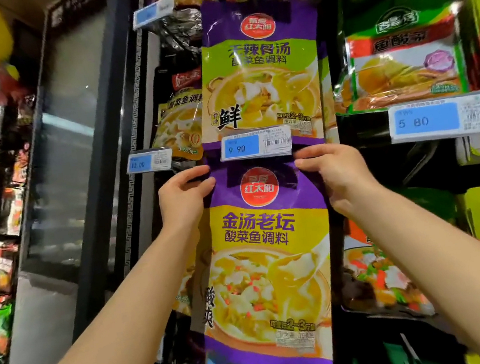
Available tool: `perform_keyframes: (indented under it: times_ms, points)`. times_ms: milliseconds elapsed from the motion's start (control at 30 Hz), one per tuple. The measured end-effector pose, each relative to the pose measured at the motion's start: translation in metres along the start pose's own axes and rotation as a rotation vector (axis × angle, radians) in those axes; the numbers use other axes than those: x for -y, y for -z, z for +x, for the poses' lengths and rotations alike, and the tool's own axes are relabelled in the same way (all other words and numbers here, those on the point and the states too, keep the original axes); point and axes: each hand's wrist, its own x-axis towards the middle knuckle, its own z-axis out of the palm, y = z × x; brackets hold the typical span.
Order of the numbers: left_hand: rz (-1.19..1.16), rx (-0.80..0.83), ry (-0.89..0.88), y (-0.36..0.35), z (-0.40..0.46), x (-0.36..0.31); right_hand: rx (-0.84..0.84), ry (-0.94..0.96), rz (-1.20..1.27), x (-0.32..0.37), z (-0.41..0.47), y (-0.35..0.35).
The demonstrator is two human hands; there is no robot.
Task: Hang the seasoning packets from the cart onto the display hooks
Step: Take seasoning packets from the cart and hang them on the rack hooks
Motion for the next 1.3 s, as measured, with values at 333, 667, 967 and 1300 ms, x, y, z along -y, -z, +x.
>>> perform_keyframes:
  times_ms: [333,667,967,1300]
  points:
    - [0.292,0.021,-0.094,-0.009,0.001,0.043,-0.090,0.282,-0.553,-0.045,0.004,0.018]
    - [0.769,0.136,-0.558,0.040,-0.115,0.080,0.467,1.050,-1.509,-0.099,-0.055,-0.010]
    - [1.108,0.528,-0.250,0.042,-0.165,0.104,0.665,0.577,-1.970,-0.141,-0.002,0.008]
    - [1.143,0.449,-0.348,0.043,-0.168,0.125,0.822,0.053,-2.095,-0.145,0.020,0.038]
